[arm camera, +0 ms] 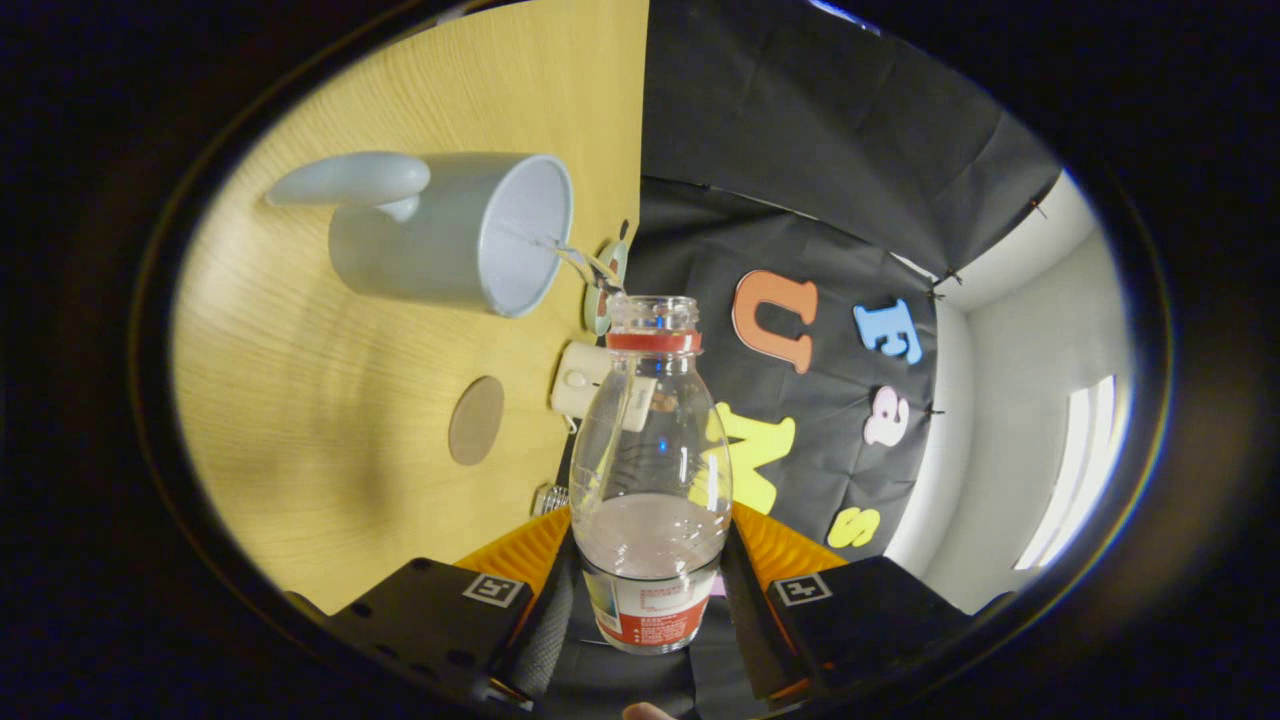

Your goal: Take the bottle from table, then pour the juice into the cup, finally place the bottle on the coaster

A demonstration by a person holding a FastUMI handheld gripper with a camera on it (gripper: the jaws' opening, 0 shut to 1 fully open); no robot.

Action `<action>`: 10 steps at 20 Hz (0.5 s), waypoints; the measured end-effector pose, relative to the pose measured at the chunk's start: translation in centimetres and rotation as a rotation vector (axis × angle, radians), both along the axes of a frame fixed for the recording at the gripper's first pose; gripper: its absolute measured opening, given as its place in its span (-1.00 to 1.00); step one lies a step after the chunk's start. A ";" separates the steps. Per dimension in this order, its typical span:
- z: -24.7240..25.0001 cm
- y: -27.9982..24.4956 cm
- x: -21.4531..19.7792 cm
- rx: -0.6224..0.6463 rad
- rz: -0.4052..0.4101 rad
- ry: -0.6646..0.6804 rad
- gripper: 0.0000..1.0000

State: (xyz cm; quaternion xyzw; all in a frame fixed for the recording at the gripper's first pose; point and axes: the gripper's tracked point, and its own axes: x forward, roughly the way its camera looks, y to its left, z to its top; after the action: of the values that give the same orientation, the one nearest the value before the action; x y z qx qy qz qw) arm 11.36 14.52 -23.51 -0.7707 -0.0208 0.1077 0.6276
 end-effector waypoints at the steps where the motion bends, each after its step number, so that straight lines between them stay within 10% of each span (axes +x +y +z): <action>1: 0.0 0.0 -0.1 -0.002 -0.001 0.000 0.52; 10: 0.4 -0.2 0.1 -0.024 0.002 -0.001 0.52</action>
State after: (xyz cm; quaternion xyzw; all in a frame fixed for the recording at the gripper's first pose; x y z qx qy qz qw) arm 11.46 14.33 -23.11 -0.7782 -0.0204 0.1081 0.6183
